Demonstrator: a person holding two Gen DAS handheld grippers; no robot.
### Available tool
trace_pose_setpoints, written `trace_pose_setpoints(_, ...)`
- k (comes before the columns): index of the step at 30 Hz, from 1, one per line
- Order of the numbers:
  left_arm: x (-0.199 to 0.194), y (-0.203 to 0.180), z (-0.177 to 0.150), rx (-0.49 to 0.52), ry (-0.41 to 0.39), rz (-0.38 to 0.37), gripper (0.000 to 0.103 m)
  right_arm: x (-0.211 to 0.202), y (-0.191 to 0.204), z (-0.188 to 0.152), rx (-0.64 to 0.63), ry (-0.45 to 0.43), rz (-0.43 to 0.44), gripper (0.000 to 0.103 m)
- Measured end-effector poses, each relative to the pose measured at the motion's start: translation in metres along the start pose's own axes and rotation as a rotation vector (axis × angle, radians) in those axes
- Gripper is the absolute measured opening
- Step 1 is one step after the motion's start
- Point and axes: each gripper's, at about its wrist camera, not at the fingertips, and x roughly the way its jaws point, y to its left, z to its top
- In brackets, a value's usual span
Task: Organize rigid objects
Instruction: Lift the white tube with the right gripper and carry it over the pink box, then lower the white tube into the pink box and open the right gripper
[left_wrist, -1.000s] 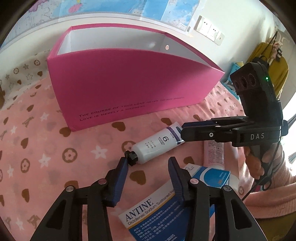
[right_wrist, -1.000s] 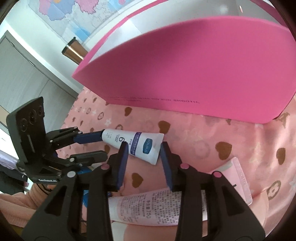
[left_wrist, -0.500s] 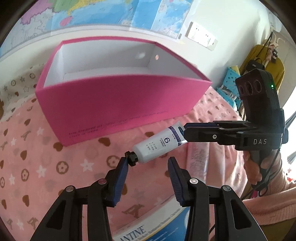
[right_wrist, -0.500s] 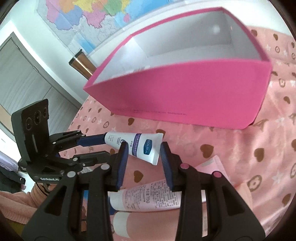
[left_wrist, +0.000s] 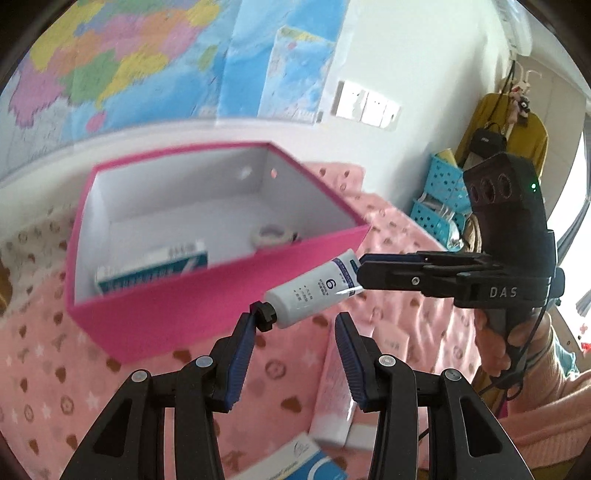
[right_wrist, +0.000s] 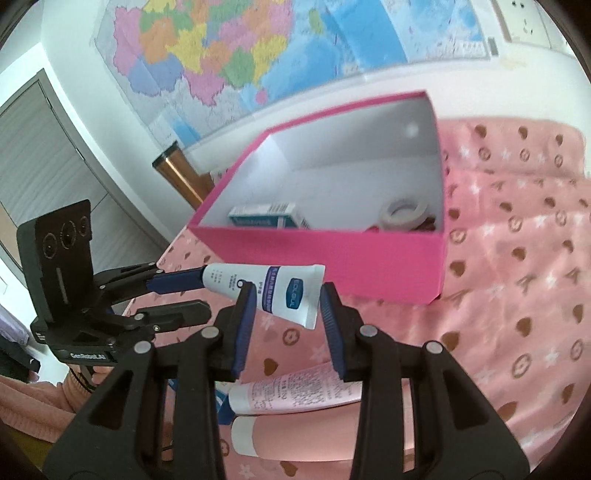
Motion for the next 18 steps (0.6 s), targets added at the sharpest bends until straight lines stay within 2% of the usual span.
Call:
trace_pose_setpoints(10,0.016,-0.004,0.041,0.023,-0.020,0.019,0.044,-0.015,-0.012,0.030,-0.014,-0.059,-0.023,0.039)
trace_pose_setpoints(18,0.033,0.004,0.058,-0.001,-0.007,0.027,0.044,-0.008,-0.028,0.052,-0.010,-0.058,-0.043,0.039)
